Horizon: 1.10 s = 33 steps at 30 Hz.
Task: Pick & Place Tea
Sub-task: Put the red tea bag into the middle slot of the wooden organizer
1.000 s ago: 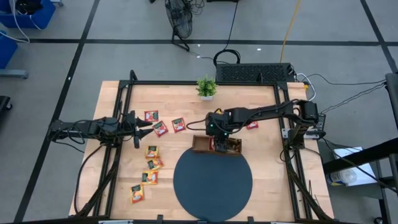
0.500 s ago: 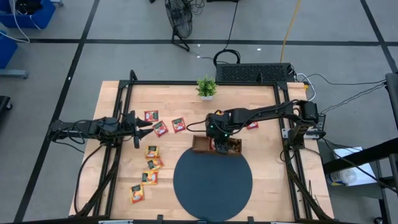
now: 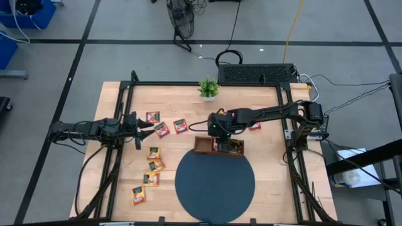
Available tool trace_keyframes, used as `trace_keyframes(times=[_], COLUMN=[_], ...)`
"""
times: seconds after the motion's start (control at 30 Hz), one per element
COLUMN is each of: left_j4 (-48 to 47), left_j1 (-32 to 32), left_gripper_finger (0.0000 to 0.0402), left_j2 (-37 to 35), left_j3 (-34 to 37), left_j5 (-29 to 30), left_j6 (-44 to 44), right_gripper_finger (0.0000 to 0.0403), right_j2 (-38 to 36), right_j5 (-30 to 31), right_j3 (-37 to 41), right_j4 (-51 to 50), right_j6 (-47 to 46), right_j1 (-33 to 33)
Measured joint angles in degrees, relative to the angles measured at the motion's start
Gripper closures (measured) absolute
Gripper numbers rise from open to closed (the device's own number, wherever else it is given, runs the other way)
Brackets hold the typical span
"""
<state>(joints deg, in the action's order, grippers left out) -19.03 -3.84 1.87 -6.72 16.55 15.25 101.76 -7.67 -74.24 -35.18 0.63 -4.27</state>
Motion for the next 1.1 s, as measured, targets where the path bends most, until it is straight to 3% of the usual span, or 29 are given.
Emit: trace_keyframes(times=[0.33,1.1], left_j4=[0.00,0.01], left_j1=[0.00,0.00], left_gripper_finger=[0.0240,0.0240], left_j2=[-0.02,0.00], left_j3=[-0.02,0.00], left_j5=[0.01,0.01], left_j6=[0.00,0.01], right_gripper_finger=[0.0269,0.0265], right_j2=[0.34,0.34], right_j5=[-3.00,-2.92], right_j3=[0.70,3.63], right_j4=[0.79,5.31], right_j6=[0.06,0.02], right_j1=[0.00,0.15])
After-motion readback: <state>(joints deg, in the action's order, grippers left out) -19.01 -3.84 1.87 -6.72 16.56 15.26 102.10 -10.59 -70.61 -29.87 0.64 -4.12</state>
